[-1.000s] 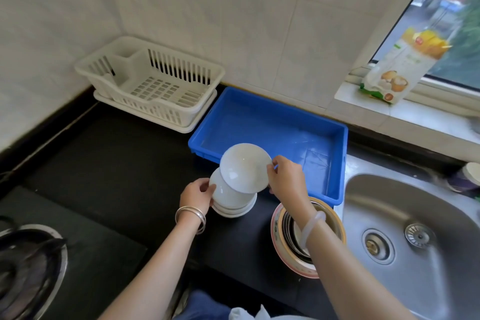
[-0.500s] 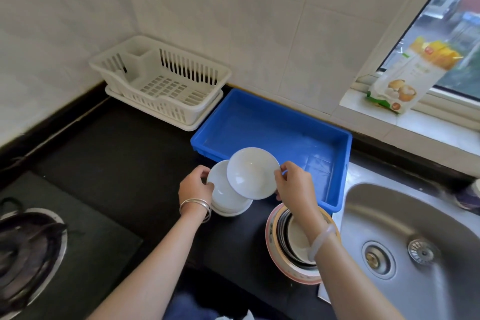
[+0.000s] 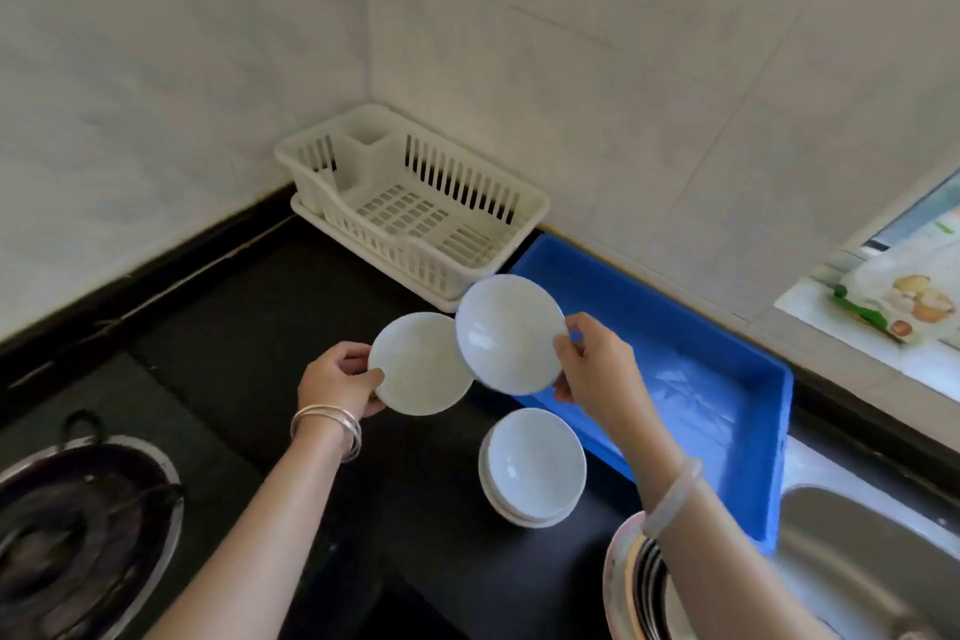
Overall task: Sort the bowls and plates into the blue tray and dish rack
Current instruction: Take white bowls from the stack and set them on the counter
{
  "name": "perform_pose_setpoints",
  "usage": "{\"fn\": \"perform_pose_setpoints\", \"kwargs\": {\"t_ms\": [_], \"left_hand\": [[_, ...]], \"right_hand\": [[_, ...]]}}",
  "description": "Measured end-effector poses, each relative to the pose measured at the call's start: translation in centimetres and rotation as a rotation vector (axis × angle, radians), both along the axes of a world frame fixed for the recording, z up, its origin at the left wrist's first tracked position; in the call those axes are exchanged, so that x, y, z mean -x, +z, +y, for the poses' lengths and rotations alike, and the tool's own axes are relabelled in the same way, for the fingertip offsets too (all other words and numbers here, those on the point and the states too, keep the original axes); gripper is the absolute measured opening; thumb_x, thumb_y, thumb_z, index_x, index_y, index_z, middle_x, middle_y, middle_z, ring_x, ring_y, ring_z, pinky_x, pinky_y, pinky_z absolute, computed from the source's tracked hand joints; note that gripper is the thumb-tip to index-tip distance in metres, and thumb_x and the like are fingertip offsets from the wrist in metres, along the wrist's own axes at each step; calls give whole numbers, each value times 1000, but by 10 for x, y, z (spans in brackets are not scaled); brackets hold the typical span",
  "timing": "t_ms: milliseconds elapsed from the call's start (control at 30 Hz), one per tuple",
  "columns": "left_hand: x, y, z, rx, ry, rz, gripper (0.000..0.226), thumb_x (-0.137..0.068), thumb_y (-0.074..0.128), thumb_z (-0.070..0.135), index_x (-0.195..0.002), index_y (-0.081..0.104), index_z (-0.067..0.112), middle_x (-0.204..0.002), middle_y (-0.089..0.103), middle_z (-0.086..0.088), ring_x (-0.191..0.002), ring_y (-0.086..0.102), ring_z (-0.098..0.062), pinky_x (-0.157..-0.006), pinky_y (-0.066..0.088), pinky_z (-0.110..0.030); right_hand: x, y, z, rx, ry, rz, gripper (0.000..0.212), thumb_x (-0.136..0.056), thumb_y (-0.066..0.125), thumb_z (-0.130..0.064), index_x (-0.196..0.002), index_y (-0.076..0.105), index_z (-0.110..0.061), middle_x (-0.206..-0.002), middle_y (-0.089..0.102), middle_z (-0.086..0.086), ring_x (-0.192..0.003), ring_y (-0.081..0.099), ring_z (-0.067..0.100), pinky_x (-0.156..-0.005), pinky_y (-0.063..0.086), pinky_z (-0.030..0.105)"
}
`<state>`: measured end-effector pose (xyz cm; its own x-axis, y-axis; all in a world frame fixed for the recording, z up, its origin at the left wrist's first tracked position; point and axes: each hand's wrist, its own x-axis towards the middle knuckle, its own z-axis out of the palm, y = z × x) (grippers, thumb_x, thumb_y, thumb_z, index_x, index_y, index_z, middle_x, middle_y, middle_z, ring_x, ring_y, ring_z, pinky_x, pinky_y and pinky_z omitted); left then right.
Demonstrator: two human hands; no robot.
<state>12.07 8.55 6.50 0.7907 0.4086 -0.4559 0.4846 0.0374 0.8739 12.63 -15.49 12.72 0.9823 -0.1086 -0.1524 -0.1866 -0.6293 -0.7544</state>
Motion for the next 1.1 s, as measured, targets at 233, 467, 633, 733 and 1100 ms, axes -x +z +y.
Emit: {"fn": "perform_pose_setpoints", "kwargs": {"t_ms": [233,467,633,733,1100], "left_hand": [[-26,-29,89,3,271,50,25,-76,62,-8,-90,61,13,-96,61,-5,-84,61,-23,-50,51,-26],[-56,-64,153,49,510,87,27,-76,62,-7,-95,60,13,-106,62,-8,-93,61,-27,-64,55,-33],[-79,-78,184,103,645,81,30,-77,59,-9,-102,58,8,-117,61,-16,-104,61,-35,-71,55,-38],[-88,-82,195,122,695,76,32,-78,58,-10,-106,57,7,-119,59,-16,-107,59,-35,-73,54,-39],[-100,-99,211,164,752,109,33,-78,60,-7,-104,58,13,-116,61,-11,-106,61,-31,-73,57,-38]], "right_hand": [[-82,-45,91,-94,125,194,17,-96,38,-12,-108,50,-12,-61,59,7,-46,56,15,-49,50,28],[-144,-96,182,-146,167,279,12,-97,39,-11,-104,47,-17,-91,60,14,-64,58,18,-38,43,17],[-178,-125,230,-225,60,363,17,-95,40,-10,-108,50,-11,-100,61,15,-71,60,22,-45,48,26],[-193,-138,250,-201,43,415,24,-94,43,-9,-117,48,-9,-110,59,17,-82,64,29,-57,56,34],[-216,-162,277,-139,61,440,24,-90,50,-4,-112,46,-13,-115,58,19,-98,64,35,-79,58,49]]}}
